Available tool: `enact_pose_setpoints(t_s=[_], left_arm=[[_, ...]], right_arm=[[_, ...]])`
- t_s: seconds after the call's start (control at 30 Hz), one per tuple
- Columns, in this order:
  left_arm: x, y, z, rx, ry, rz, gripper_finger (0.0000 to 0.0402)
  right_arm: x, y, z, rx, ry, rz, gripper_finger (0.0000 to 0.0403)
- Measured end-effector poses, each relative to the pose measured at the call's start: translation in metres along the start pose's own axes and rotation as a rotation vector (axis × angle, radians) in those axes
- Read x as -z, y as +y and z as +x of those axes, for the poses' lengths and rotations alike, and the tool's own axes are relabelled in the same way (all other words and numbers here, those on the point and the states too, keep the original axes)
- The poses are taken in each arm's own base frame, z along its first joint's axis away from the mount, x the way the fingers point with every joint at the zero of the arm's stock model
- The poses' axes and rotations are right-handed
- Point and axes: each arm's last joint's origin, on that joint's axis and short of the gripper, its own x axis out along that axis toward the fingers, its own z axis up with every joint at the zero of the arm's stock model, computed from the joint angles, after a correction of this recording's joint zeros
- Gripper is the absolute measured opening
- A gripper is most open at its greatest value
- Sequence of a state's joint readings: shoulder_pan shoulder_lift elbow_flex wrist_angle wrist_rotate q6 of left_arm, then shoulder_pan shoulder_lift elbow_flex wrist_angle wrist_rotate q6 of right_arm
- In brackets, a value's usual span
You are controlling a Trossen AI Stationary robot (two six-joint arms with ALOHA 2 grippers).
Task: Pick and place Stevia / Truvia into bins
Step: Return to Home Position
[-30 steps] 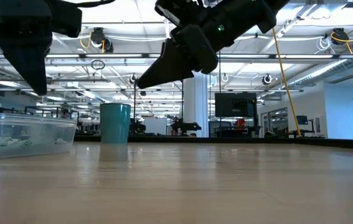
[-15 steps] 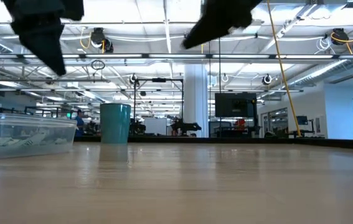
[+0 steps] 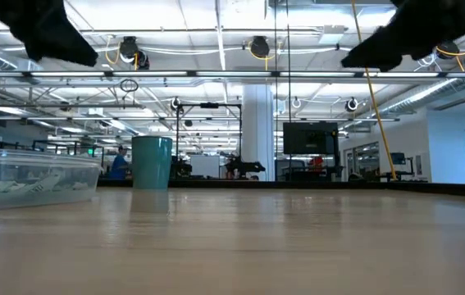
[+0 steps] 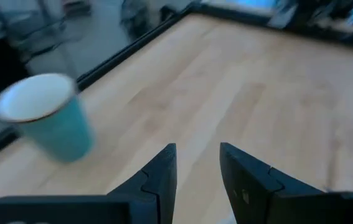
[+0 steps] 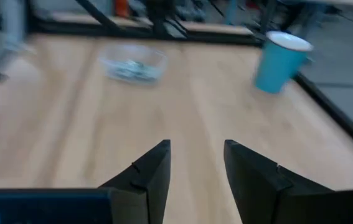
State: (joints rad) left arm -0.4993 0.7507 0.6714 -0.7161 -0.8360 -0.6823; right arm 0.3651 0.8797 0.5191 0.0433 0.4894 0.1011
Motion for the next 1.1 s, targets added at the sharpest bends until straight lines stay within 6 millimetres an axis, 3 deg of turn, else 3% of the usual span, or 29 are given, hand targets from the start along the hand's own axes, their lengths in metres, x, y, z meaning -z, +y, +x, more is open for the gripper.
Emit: enact_pose_setpoints(t_s=[0.23,0.4,0.6,0.97,1.1], left_arm=[[0.045,0.002,0.027,0.211,-0.189,-0.062,0.0127],[0.067,0.018,0.032,0.209,-0.249,-0.099,0.0127],[0.09,0.03,0.039,0.265,-0.313,-0.201,0.0127],[0.096,0.035,0.042,0.258,-0.35,-0.184,0.0127],[0.098,0.036,0.043,0.259,-0.328,-0.232,0.0127]], right_arm=[[0.024,-0.014,-0.024,-0.062,-0.129,0.017,0.0141],[0.046,-0.021,-0.035,-0.076,-0.17,0.038,0.0141],[0.063,-0.023,-0.043,-0.223,-0.239,0.008,0.0141],[0.085,-0.027,-0.045,-0.205,-0.274,0.033,0.0141],[0.084,-0.028,-0.047,-0.194,-0.305,0.051,0.0141]])
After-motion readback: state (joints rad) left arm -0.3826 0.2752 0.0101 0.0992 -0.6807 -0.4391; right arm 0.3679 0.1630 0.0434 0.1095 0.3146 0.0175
